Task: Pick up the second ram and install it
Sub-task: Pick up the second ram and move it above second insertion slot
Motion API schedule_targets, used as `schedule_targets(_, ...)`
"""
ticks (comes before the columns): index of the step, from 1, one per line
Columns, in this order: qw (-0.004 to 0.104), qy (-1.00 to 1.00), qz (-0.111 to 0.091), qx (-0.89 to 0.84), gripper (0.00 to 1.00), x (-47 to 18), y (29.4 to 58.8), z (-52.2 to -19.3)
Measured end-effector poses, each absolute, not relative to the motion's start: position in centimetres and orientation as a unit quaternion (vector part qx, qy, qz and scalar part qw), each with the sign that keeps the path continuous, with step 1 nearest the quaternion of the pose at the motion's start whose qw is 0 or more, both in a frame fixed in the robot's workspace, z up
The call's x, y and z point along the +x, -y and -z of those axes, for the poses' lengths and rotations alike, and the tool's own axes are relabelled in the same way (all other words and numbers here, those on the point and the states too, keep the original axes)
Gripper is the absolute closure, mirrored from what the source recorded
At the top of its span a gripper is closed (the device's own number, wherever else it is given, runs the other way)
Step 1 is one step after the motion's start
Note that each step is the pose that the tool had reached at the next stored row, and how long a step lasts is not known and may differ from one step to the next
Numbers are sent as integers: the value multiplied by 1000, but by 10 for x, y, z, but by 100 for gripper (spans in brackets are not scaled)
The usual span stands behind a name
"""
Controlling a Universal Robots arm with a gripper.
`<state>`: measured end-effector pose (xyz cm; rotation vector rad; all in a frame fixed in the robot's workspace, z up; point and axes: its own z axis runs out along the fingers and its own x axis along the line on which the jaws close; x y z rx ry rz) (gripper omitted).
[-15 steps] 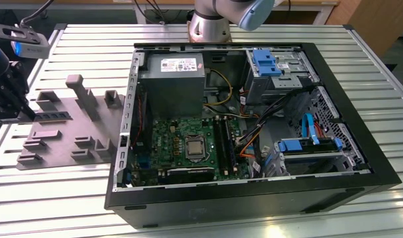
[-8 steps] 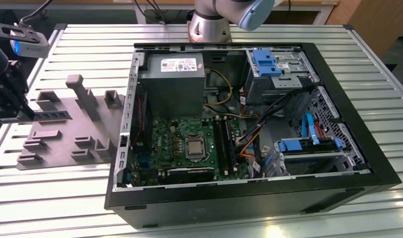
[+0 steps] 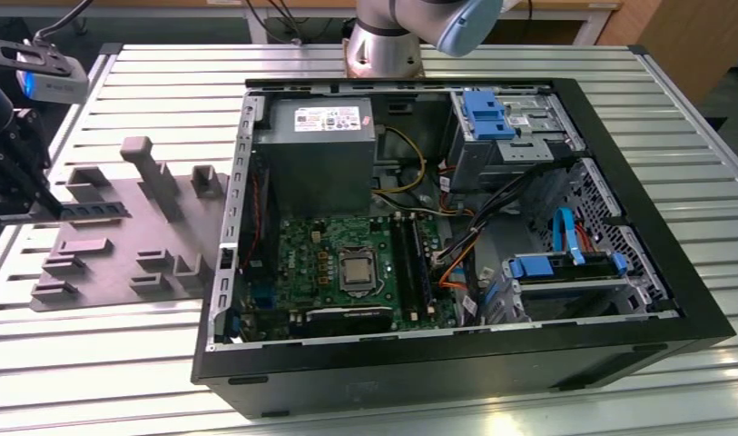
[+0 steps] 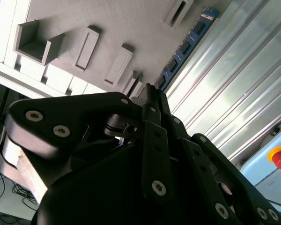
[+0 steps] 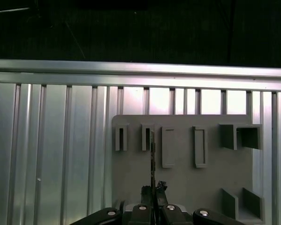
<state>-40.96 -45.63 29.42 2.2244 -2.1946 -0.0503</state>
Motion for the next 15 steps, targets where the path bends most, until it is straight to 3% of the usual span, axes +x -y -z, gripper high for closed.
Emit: schedule_targets(15,8,702,16,712,86,-410,456,-298)
